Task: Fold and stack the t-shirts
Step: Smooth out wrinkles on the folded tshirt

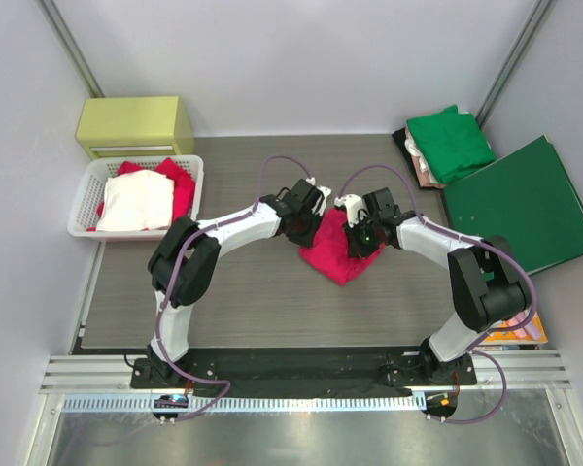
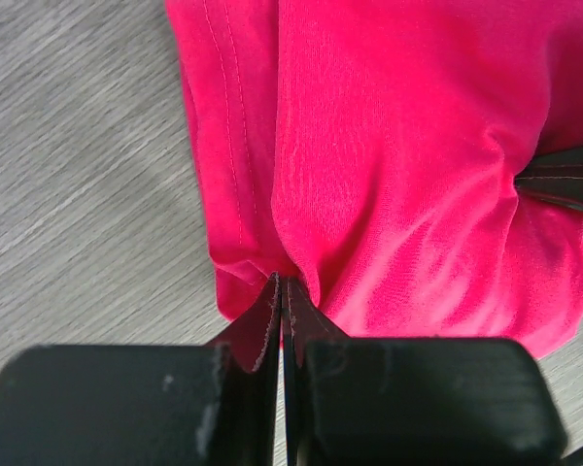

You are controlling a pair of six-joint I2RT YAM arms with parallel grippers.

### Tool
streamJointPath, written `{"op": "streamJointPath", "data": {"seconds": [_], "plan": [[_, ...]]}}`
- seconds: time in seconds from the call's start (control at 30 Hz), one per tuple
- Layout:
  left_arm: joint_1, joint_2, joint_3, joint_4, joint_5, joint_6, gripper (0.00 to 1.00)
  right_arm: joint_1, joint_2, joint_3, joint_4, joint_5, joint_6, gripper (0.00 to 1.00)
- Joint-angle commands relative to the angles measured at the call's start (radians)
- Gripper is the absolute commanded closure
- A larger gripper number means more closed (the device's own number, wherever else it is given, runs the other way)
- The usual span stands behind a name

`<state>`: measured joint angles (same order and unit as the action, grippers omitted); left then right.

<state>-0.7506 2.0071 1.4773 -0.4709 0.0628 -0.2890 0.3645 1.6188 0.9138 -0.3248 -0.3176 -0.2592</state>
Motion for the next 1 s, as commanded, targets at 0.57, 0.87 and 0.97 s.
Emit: {"op": "streamJointPath", "data": {"seconds": [0.57,0.87,0.97], "plan": [[0.298,-0.261,-0.057,0.051,-0.023,0.054,1.00,0.065,0.303,0.302,0.020,-0.021,-0.003,0.99],[0.339,-0.372,-0.157,0.081,-0.054,0.080,1.00,0.136,0.542,0.648,-0.122,-0.048,-0.054,0.99],[0.341,-0.377,-0.141,0.072,-0.054,0.080,1.00,0.157,0.588,0.712,-0.137,-0.051,-0.052,0.99]]}}
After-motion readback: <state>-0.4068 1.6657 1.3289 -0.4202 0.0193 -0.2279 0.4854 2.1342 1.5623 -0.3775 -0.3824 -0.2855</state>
